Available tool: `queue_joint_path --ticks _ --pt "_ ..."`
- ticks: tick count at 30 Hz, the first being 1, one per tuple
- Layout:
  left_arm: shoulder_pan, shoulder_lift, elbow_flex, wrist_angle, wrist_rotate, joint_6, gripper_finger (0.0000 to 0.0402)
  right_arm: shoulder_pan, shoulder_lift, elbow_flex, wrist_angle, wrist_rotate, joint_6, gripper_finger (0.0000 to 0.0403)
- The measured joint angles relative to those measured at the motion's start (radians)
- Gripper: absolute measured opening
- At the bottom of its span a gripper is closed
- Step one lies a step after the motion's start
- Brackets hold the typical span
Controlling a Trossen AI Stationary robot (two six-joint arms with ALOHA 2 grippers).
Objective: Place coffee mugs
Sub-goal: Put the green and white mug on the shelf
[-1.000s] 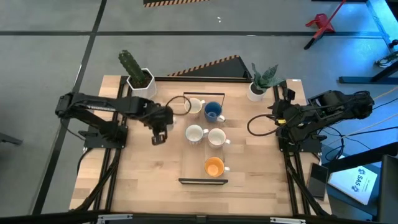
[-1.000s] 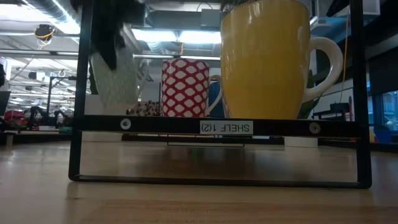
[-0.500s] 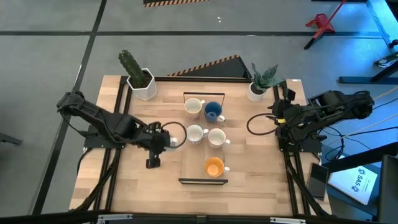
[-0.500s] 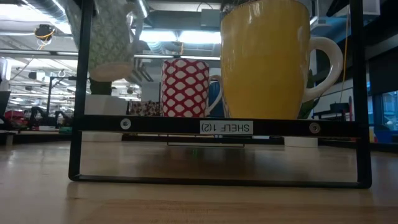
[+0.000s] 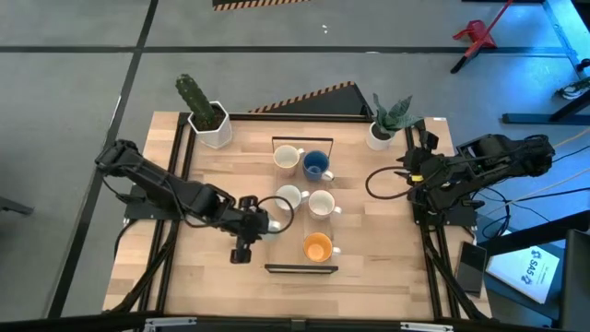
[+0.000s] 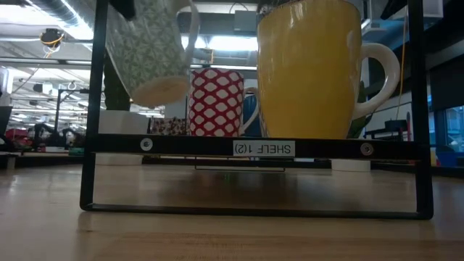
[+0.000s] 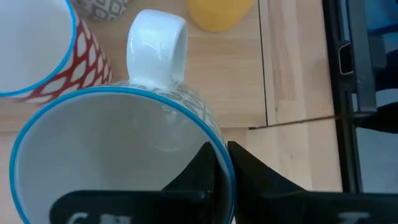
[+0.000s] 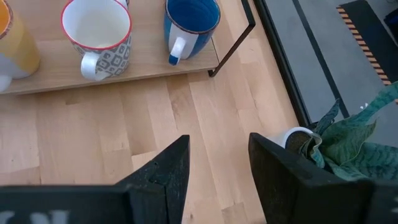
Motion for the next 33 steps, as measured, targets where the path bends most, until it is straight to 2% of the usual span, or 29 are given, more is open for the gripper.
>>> queue_joint_path --ticks 11,16,33 --pt "0.009 0.111 0.000 0.089 0.021 0.057 0.0017 0.000 0.000 0.000 0.000 0.000 0.001 0.0150" --pt "0.008 0.112 0.001 0.132 0.023 0.048 0.0017 0.000 0.000 0.000 0.000 0.000 0.001 0.0150" --pt "0.016 0.110 0.011 0.127 0.003 0.021 0.0017 0.000 0.000 0.000 0.000 0.000 0.001 0.0150"
